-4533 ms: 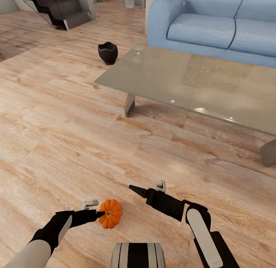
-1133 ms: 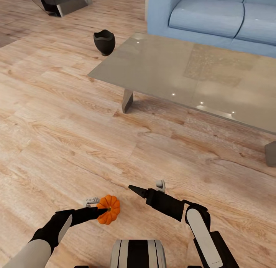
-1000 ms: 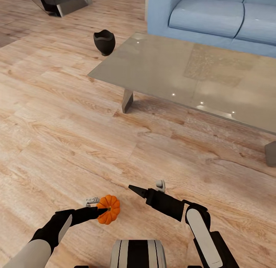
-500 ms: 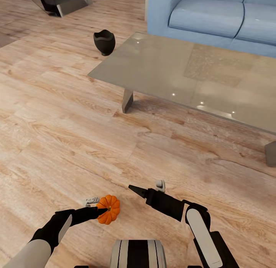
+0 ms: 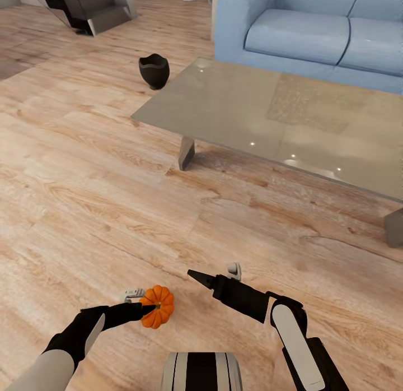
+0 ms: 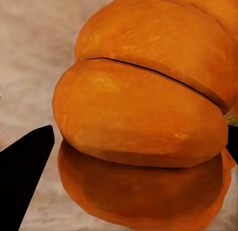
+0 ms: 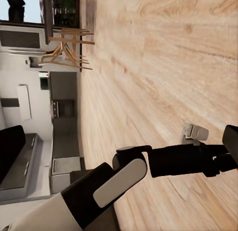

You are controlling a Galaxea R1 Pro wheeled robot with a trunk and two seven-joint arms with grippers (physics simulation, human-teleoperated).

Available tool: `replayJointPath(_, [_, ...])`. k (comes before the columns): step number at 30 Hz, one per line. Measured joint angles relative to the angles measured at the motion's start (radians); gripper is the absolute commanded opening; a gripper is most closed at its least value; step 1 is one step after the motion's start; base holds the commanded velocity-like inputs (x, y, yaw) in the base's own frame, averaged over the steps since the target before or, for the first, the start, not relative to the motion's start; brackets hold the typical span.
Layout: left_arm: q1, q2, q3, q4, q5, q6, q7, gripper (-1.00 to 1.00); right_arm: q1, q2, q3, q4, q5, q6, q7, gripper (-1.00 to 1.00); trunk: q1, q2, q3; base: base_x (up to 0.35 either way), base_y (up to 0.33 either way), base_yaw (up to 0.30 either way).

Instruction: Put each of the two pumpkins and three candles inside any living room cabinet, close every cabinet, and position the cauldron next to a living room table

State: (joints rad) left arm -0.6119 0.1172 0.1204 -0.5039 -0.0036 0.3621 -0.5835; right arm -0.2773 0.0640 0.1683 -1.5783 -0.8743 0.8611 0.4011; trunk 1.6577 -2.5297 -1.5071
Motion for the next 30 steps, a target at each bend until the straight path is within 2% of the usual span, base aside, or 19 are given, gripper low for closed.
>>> replayJointPath(17, [0.0, 0.0, 0.004, 0.0, 0.0, 0.012, -0.001, -1.0, 0.0, -0.001, -0.01, 0.01, 0.001, -0.016, -0.002, 1.0, -0.008, 0.004, 0.066, 0.0, 0.0, 0.0])
replayJointPath(19, [-0.001, 0.001, 0.004, -0.001, 0.0, 0.03, -0.001, -1.0, 0.0, -0.001, -0.014, 0.011, 0.0, -0.017, -0.002, 1.0, -0.009, 0.004, 0.074, 0.0, 0.0, 0.0])
replayJointPath(20, [-0.003, 0.008, 0.005, -0.019, -0.001, 0.072, 0.0, -1.0, 0.0, 0.0, -0.018, 0.011, -0.001, -0.028, -0.002, 1.0, -0.009, 0.005, 0.077, 0.0, 0.0, 0.0])
replayJointPath(24, [-0.003, 0.019, 0.007, -0.038, 0.003, 0.112, -0.001, -1.0, 0.0, -0.001, -0.032, 0.012, -0.004, -0.043, -0.015, 1.0, -0.011, 0.006, 0.093, 0.0, 0.0, 0.0])
replayJointPath(25, [-0.005, 0.023, 0.007, -0.041, 0.002, 0.128, -0.001, -1.0, 0.0, -0.001, -0.042, 0.012, -0.003, -0.054, -0.019, 1.0, -0.011, 0.006, 0.097, 0.0, 0.0, 0.0])
replayJointPath(26, [-0.006, 0.045, 0.009, -0.058, 0.011, 0.161, -0.001, -1.0, 0.0, -0.001, -0.048, 0.012, -0.003, -0.062, -0.021, 1.0, -0.012, 0.006, 0.101, 0.0, 0.0, 0.0])
replayJointPath(27, [-0.006, 0.051, 0.008, -0.063, -0.004, 0.163, 0.001, -1.0, 0.0, -0.001, -0.048, 0.012, -0.003, -0.063, -0.022, 1.0, -0.012, 0.006, 0.104, -0.022, 0.0, 0.0])
replayJointPath(28, [-0.006, 0.053, 0.008, -0.068, 0.007, 0.181, -0.002, -1.0, 0.0, -0.001, -0.049, 0.012, -0.002, -0.064, -0.024, 1.0, -0.013, 0.007, 0.108, -0.097, 0.0, 0.0])
replayJointPath(30, [-0.007, 0.056, 0.008, -0.081, 0.006, 0.205, -0.001, -1.0, 0.0, -0.001, -0.05, 0.012, -0.002, -0.068, -0.044, 1.0, -0.013, 0.007, 0.116, -0.051, 0.0, -0.008])
